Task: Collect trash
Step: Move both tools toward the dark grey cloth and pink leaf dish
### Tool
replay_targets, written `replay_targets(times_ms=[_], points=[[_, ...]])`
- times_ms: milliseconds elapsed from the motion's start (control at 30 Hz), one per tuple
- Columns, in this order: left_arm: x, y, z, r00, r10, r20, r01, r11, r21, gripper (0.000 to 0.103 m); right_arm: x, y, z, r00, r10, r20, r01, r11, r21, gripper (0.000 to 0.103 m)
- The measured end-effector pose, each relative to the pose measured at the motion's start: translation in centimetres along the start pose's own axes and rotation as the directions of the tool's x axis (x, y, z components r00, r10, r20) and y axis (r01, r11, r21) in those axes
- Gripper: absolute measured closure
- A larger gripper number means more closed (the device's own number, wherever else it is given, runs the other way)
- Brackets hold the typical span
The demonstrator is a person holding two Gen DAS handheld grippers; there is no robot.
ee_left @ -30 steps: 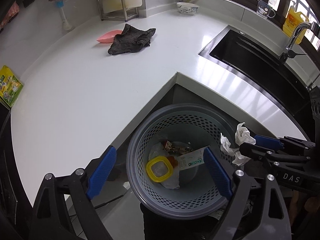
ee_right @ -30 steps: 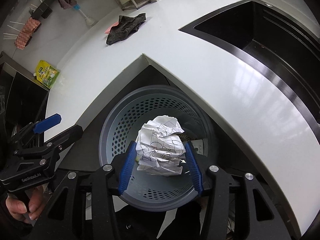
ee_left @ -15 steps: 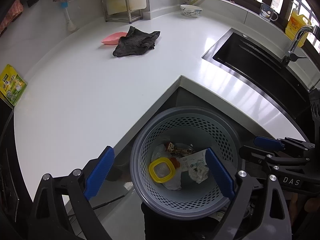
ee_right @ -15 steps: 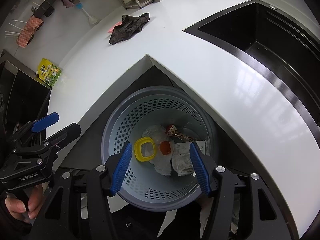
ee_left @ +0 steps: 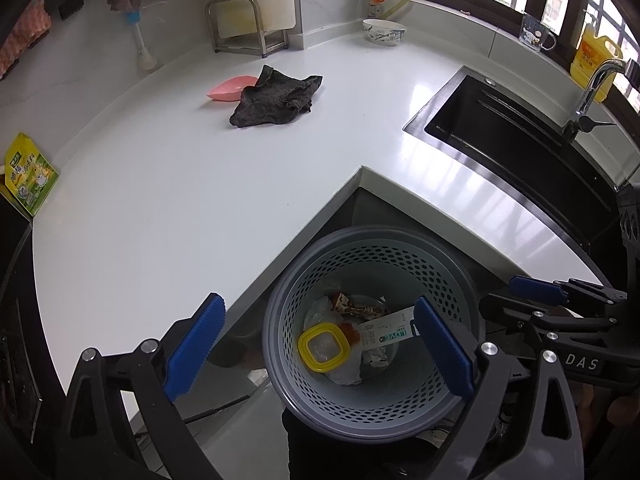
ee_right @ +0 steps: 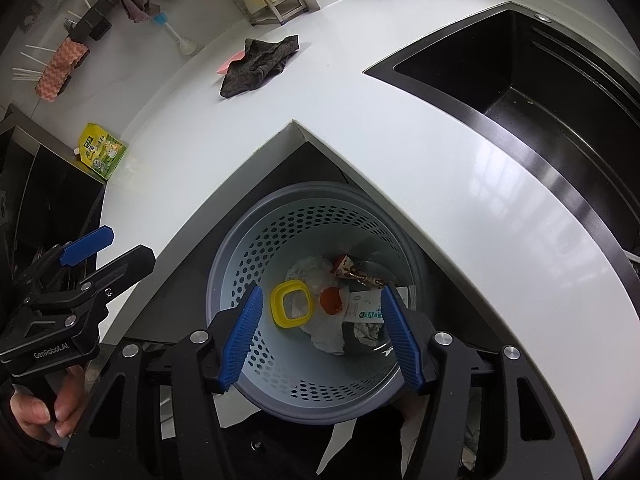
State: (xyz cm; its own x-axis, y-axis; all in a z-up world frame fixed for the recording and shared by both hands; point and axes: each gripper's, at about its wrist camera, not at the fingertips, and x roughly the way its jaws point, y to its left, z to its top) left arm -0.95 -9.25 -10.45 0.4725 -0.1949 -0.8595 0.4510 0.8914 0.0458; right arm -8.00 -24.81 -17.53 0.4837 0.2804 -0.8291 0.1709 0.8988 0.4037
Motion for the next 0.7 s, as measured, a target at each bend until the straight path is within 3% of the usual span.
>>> replay_targets(times_ms=[367, 700], points=[[-1.9, 1.6, 1.5, 0.998, 0.018, 0.055, -0.016, 0.999, -0.034, 0.006, -1.5, 0.8, 1.9, 0.998, -0.011, 0.067, 0.012, 1.000, -0.009, 0.041], [-3.2, 6.4, 3.7, 0.993, 0.023, 0.119, -0.009, 0.994, -0.113, 0.006, -0.7, 3.9, 4.4, 0.994, -0.003, 0.112, 0.007, 0.999, -0.036, 0.039]])
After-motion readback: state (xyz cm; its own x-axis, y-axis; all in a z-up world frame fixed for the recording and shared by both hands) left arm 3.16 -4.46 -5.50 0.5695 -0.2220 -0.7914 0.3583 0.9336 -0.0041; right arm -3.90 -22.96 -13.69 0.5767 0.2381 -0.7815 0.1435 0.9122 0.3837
